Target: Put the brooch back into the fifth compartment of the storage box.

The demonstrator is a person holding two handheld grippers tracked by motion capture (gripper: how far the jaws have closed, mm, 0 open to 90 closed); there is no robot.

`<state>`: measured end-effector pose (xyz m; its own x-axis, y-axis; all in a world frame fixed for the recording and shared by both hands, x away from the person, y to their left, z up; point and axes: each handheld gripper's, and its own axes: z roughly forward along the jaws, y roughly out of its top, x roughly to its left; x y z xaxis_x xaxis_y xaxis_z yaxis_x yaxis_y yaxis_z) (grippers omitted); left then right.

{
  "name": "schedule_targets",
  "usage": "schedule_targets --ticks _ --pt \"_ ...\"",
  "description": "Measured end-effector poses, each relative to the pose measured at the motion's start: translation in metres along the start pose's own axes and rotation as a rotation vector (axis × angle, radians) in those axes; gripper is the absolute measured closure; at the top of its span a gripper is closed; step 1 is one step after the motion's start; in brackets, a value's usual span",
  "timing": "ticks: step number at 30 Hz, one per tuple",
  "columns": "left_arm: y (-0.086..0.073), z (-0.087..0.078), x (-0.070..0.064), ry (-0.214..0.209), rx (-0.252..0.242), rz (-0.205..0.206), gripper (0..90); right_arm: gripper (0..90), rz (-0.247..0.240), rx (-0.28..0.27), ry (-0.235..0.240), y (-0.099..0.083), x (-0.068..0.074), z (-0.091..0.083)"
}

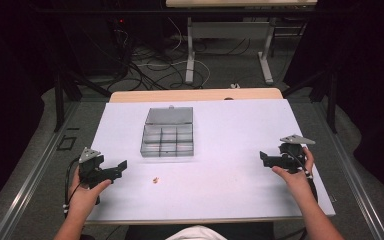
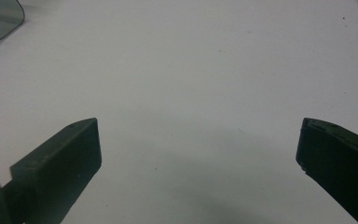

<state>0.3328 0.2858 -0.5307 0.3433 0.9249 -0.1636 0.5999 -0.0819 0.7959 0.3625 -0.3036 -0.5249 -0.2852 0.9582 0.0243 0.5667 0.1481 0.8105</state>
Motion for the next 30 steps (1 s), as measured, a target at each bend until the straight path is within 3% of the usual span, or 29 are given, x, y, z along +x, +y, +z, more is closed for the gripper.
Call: schedule_targets --ticks 9,22,24,25,26,30 --pt "0.003 -0.005 -0.004 -0.018 0.003 0.010 4.5 0.0 0.007 0.020 0.013 -0.008 0.000 -0.008" --pt "0.006 -0.013 -0.009 -0.057 0.014 0.021 10.5 0.0 -0.015 -0.037 -0.008 -0.006 0.006 -0.013" --pt "0.007 -0.013 -0.011 -0.061 -0.001 0.000 11.7 0.0 -0.011 -0.039 0.008 -0.006 0.008 -0.014" --pt "0.009 -0.016 -0.010 -0.069 0.017 -0.004 11.8 0.0 -0.012 -0.042 0.005 -0.005 0.009 -0.014" --pt "0.009 -0.016 -0.011 -0.069 -0.003 -0.023 12.2 0.0 -0.012 -0.041 0.017 -0.005 0.010 -0.014" --pt "0.015 -0.018 -0.012 -0.082 -0.005 -0.037 12.9 0.0 -0.002 -0.035 0.040 -0.006 0.012 -0.013"
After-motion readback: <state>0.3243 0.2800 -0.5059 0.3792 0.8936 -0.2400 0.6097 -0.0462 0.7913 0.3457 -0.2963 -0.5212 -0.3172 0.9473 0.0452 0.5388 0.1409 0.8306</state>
